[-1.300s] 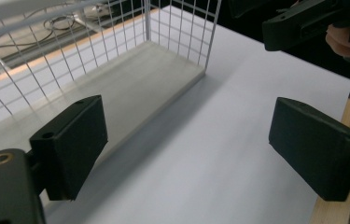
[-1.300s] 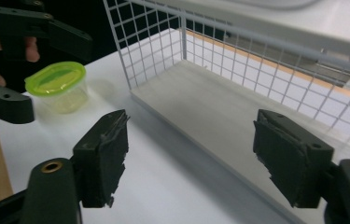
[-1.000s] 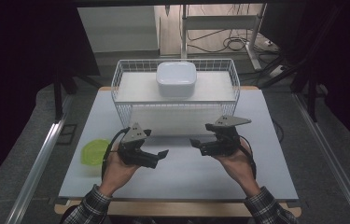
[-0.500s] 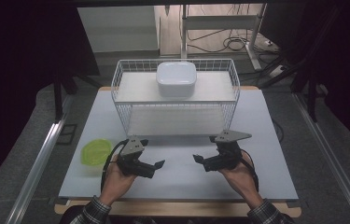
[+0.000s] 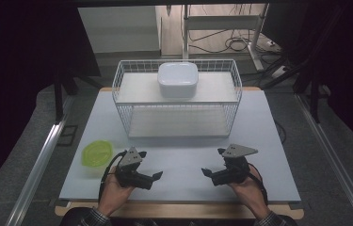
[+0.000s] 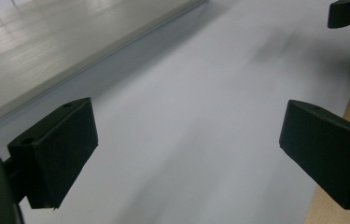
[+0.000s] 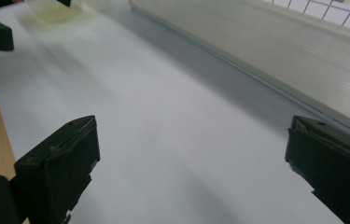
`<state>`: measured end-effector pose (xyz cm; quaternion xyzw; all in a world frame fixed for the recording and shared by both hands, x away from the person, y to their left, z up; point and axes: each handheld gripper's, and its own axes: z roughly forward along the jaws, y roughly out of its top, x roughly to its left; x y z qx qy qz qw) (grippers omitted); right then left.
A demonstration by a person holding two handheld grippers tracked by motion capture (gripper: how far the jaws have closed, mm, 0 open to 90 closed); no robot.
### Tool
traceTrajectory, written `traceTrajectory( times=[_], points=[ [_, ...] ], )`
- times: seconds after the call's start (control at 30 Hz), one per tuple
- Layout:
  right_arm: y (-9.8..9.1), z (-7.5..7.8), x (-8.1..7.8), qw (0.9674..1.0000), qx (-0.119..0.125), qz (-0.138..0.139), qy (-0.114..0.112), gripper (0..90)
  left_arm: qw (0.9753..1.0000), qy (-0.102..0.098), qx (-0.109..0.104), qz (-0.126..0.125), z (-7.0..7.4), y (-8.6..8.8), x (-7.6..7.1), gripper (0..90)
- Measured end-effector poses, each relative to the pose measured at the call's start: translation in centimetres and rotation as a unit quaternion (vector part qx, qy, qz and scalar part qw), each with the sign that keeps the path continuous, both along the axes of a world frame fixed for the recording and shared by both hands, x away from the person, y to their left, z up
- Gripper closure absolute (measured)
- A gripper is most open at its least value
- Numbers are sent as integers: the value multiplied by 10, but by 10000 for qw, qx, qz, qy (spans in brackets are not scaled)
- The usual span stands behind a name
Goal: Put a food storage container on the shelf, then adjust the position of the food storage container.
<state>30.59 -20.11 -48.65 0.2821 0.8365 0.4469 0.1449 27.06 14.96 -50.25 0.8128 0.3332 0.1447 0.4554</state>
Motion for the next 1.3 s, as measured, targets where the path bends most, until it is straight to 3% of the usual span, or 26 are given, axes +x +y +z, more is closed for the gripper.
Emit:
traceTrajectory(
  times=[0.17,0.37,0.47,0.6,0.87,1.0,1.17,1.23,1.3],
  points=[
    [-1,-1,1,10000,28,0,27,38,10000,66,-17,33,3,2,1,43],
    [-1,-2,2,10000,53,-26,-12,45,9995,169,127,226,3,6,5,93],
    [1,-3,1,10000,19,7,2,47,9991,53,111,403,10,15,5,218],
    [4,-5,1,10000,-30,60,25,50,9986,75,-144,495,18,31,8,435],
    [5,-7,1,9999,-58,80,40,58,9959,280,-175,842,22,65,17,781],
    [5,-7,1,9999,-76,83,46,63,9948,291,-165,963,25,74,18,891],
    [5,-8,1,9999,-84,90,51,66,9916,269,-92,1263,27,94,19,899],
    [5,-7,1,9999,-83,90,44,67,9881,127,-13,1535,28,107,19,898],
    [5,-7,1,9999,-83,90,48,67,9873,118,-13,1586,29,112,19,898]
  ],
)
